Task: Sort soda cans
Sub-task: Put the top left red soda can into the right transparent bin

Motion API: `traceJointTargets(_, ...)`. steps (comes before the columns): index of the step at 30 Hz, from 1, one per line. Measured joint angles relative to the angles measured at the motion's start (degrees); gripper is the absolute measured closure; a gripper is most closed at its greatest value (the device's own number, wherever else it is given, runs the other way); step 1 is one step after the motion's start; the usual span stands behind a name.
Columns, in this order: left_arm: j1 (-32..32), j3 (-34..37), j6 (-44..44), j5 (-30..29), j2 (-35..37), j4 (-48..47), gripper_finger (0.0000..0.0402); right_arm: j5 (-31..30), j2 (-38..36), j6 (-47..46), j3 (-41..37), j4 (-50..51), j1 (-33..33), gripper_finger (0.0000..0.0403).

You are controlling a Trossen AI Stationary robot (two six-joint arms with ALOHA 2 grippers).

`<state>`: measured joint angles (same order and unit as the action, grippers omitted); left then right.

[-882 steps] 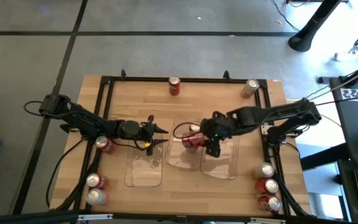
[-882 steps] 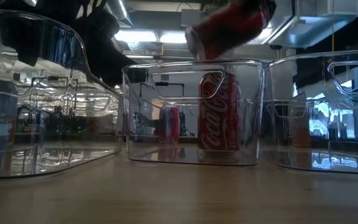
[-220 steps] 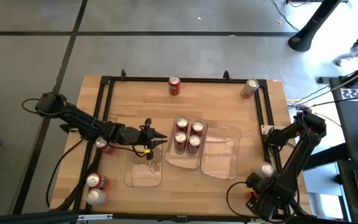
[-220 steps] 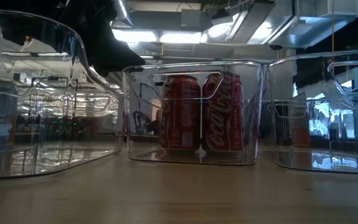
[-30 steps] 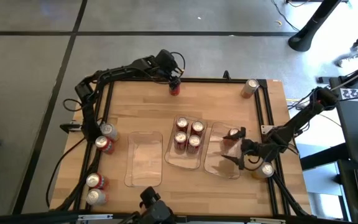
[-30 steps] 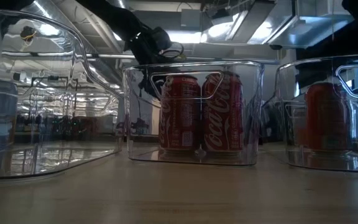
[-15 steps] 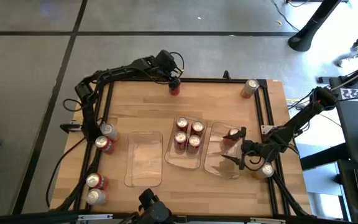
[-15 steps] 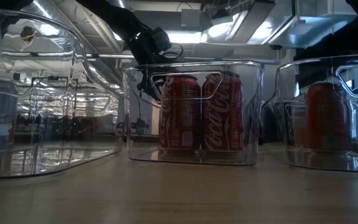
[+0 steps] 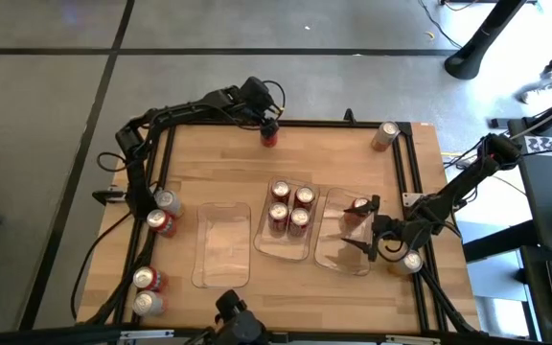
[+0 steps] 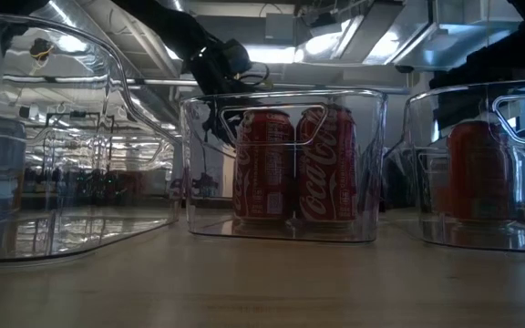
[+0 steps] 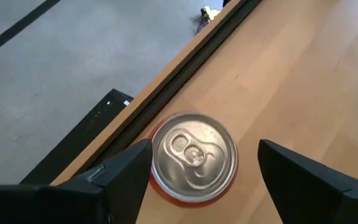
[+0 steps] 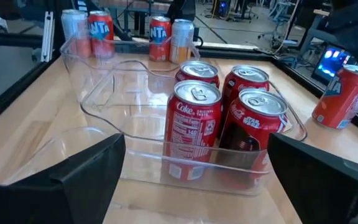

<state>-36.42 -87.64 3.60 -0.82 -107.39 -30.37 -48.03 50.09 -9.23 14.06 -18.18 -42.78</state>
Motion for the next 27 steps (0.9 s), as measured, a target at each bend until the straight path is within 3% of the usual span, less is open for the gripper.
traceJointTargets(27, 0.2, -0.1, -0.6, -0.5, -2.8, 0.1, 0.0119, 0.0, 0.0, -0.9, 0.0, 3.2, 0.0, 0.0013)
